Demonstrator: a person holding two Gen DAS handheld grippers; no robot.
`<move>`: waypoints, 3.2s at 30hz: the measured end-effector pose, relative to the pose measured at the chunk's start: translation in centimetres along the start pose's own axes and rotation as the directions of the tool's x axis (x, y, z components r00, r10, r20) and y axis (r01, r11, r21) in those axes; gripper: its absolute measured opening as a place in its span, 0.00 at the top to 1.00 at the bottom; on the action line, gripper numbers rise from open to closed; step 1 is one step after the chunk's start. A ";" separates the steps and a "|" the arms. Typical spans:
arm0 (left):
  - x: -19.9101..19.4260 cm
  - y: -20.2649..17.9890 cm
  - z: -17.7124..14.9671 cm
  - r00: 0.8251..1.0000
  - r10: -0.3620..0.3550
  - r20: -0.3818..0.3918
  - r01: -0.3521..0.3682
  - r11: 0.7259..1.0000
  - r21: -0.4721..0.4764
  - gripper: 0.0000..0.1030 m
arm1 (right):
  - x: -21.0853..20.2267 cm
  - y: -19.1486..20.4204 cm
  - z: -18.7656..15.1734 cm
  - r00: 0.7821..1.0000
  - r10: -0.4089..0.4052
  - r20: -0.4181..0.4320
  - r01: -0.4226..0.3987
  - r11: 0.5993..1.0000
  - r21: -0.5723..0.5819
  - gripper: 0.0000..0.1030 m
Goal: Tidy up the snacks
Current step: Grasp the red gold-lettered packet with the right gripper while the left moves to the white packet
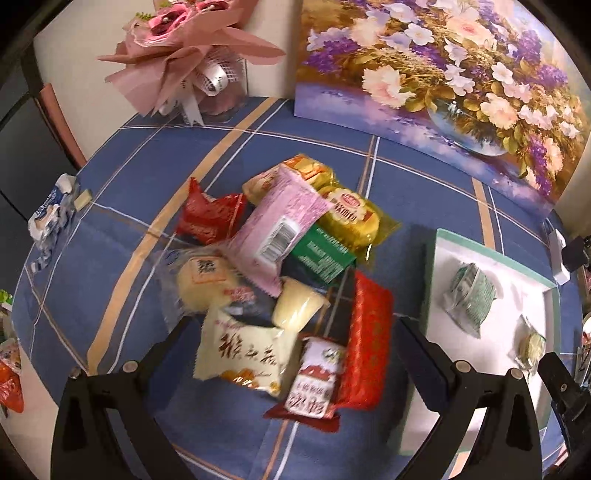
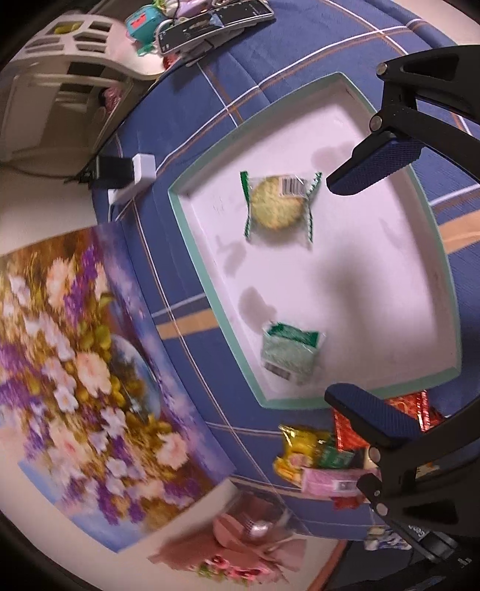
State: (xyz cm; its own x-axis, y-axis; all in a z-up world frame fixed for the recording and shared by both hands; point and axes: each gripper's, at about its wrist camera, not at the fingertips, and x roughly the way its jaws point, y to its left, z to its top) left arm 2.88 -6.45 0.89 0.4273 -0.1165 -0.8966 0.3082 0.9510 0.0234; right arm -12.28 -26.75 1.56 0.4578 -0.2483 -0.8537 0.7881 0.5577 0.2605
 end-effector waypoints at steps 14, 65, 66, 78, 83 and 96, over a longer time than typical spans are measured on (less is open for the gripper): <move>-2.8 3.7 -1.0 0.993 0.107 0.049 -0.108 0.994 0.020 0.00 | -1.6 4.7 -3.2 0.998 0.066 0.000 -0.066 0.992 -0.111 0.00; 10.3 4.3 0.2 0.950 0.029 -0.311 -0.068 0.991 -0.116 0.00 | 5.9 9.5 -5.8 0.970 0.005 -0.242 -0.061 0.972 -0.226 0.13; 10.3 4.4 0.3 0.950 0.028 -0.311 -0.067 0.991 -0.117 0.00 | 5.9 9.6 -5.8 0.970 0.005 -0.242 -0.061 0.972 -0.226 0.13; 10.5 9.5 1.4 0.938 0.088 -0.334 -0.165 0.963 -0.212 0.00 | 5.0 11.8 -5.5 0.973 0.122 -0.196 -0.169 0.955 -0.245 0.25; 10.6 10.5 1.4 0.935 0.059 -0.348 -0.152 0.958 -0.245 0.00 | 5.3 13.6 -6.0 0.956 0.183 -0.227 -0.243 0.930 -0.275 0.44; 10.9 10.0 -0.4 0.929 0.001 -0.371 -0.099 0.964 -0.245 0.00 | 8.1 14.2 -7.3 0.952 0.123 -0.280 -0.212 0.925 -0.316 0.49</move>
State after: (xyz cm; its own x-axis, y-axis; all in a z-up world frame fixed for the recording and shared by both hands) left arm 10.30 1.85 -8.84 0.0814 -0.0013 -0.9967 0.0466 0.9989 0.0025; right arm -0.40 -15.10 -4.98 0.4172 0.0542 -0.9072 0.5016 0.8187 0.2796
